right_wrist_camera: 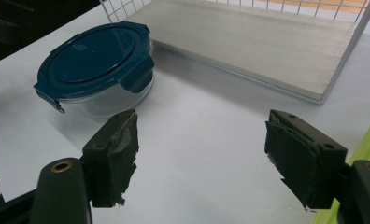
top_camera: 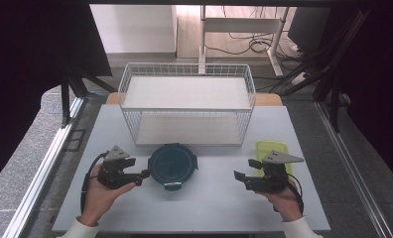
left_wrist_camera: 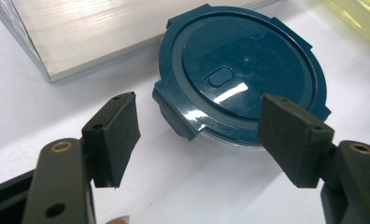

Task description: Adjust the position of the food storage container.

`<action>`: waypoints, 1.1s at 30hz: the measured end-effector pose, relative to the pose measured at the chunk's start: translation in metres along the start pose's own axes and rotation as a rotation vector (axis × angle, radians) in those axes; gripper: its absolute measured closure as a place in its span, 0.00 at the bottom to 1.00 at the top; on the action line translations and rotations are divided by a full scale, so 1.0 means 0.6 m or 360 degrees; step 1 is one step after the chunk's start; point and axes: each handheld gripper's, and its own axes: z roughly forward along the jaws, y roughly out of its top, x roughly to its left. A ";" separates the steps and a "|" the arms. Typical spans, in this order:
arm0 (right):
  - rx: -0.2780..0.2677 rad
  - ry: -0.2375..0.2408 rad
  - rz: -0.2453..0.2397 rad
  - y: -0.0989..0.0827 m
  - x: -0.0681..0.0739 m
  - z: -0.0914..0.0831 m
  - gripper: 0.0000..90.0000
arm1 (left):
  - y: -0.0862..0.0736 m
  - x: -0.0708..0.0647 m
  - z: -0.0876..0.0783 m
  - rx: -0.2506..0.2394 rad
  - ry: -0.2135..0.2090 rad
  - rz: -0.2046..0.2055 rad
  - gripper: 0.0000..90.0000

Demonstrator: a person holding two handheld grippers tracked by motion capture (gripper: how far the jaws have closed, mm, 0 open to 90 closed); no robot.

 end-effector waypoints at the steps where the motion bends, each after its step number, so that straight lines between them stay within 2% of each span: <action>1: 0.0007 0.0002 -0.0001 -0.001 0.000 0.002 0.28 | 0.000 0.001 0.000 0.0001 -0.0003 -0.0001 0.32; 9: 0.0021 0.0007 -0.0014 -0.001 0.003 0.005 0.29 | -0.004 0.004 0.003 0.0010 -0.0019 0.0003 0.32; 15: 0.0020 0.0008 -0.0027 0.001 0.007 0.007 0.29 | -0.009 0.006 -0.001 0.0017 0.0001 -0.0006 0.32; 21: 0.0034 0.0015 -0.0031 0.000 0.016 0.009 0.29 | -0.003 -0.001 -0.006 0.0001 -0.0001 0.0009 0.32; 33: 0.0020 0.0000 -0.0004 -0.001 0.010 0.003 0.30 | -0.002 0.005 -0.005 0.0018 0.0009 0.0002 0.32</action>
